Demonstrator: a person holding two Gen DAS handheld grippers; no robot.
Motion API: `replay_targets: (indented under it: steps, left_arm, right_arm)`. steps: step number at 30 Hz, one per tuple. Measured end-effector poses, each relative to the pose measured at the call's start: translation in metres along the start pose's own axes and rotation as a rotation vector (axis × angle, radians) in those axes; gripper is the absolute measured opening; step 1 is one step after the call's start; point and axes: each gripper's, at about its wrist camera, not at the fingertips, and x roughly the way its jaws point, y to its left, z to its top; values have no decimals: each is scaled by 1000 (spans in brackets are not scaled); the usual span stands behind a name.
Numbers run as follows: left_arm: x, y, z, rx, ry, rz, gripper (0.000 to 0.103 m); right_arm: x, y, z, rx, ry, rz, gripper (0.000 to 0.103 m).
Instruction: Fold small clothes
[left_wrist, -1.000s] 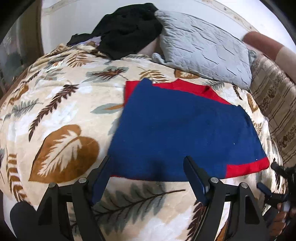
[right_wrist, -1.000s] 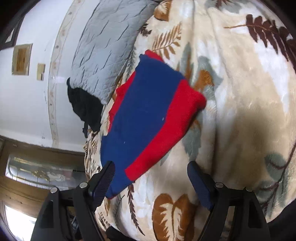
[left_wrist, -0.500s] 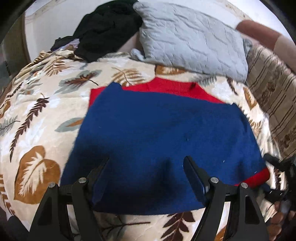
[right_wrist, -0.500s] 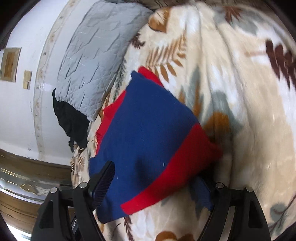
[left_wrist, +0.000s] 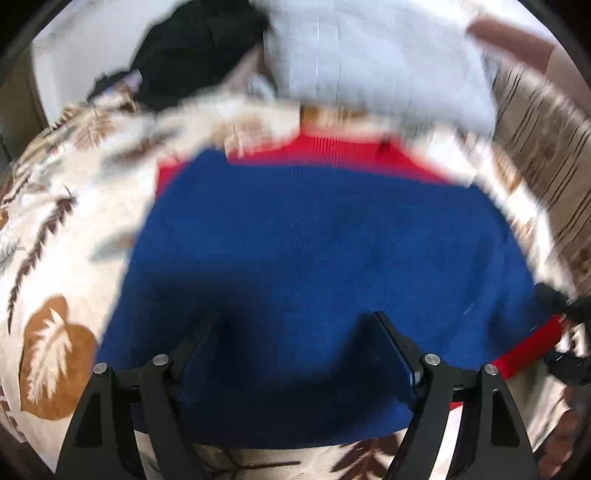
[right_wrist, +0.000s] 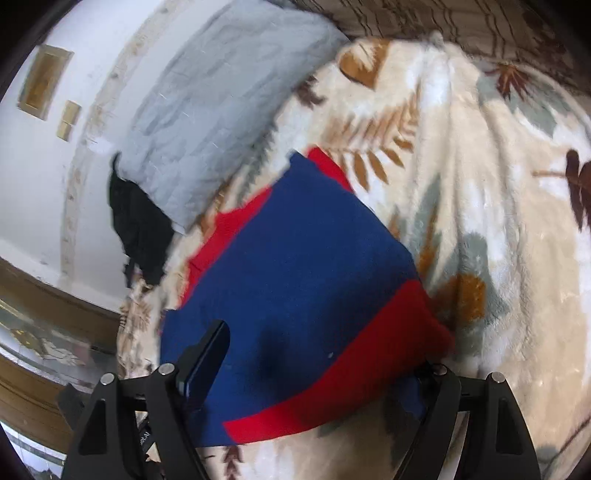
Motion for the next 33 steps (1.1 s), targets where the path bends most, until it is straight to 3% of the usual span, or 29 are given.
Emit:
replay_targets:
  steps: [6,11,13,18,23,33]
  left_arm:
    - [-30,-6,7,-17,-80,-28,81]
    - [5,-22,3,53,51,41,81]
    - [-1,-30,0,85,21,70,81]
    - [-21,-33,7,70,-48,51,81]
    - [5,-28,11,72,22,60,81]
    - [-7,-26,11,54,0,31,81]
  right_arm:
    - [-9,-4,0,9,-17,62,84]
    - [4,-8,2,10,5,44,84]
    - [4,-5,1,-15,1,38,83]
    - [-1,-2,2,-42,-3,33,80]
    - [-4,10,2,-92,-26,14,80]
    - [-5,15,3,-114,-31,3,80]
